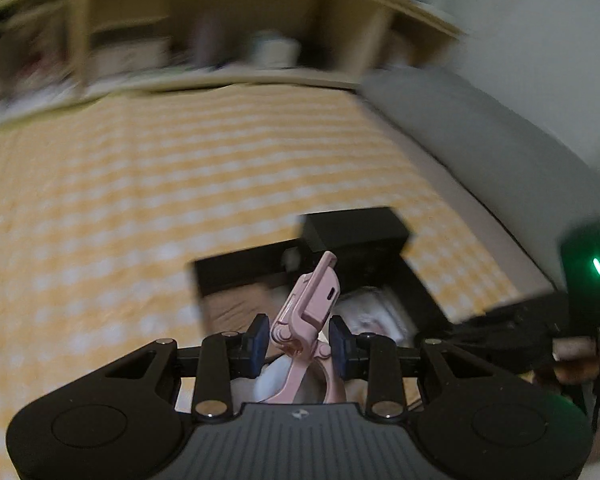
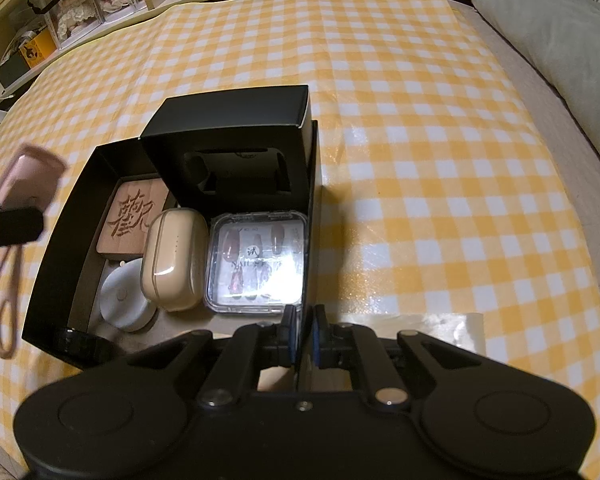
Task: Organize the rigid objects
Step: 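Carry the eyelash curler over the tray and lower it onto the items, then open the left tool and withdraw it from the tray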
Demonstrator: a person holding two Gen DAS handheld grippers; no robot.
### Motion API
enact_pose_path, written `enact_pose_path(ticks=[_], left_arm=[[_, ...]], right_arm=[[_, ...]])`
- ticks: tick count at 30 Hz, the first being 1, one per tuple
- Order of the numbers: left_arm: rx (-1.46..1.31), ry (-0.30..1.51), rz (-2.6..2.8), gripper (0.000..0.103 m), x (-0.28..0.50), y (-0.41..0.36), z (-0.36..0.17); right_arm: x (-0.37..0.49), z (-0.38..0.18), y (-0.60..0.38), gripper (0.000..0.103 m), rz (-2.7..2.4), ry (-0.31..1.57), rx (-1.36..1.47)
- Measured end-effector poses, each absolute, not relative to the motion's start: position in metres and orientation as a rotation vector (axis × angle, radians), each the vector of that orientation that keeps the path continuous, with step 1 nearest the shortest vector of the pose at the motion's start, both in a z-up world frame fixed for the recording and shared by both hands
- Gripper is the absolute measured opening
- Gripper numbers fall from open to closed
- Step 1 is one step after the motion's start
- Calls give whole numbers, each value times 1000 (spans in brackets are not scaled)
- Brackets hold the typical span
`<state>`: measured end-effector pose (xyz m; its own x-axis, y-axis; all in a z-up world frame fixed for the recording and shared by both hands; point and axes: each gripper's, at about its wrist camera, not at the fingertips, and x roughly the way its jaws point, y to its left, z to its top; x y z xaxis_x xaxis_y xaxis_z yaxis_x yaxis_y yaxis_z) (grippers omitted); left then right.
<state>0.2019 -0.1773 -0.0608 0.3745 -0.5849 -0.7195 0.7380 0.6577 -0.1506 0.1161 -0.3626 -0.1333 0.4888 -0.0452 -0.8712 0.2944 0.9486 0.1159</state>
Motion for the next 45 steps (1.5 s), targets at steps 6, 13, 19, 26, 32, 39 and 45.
enact_pose_path(ticks=[6,13,19,26,32,39,45], left_arm=[[463,728,-1015,34,183,-224,-78],[616,711,-1140,34,172,-252,-95],[637,729,-1098,73,174,-256,-99],[545,804,-1077,86,181,-241,-98],[528,827,-1065,86,179,-231,-96],[482,853,-1047,90,177,-218,-86],[468,832,-991,95,173,-207,-71]], right_arm=[[116,-133,-362,8,-209,1043,262],[116,-134,-362,8,-209,1043,262],[116,-134,-363,8,-207,1042,264],[116,-133,-363,8,-206,1042,267],[116,-133,-363,8,-207,1042,266],[116,-133,-363,8,-207,1042,266],[116,-133,-363,8,-207,1042,265]])
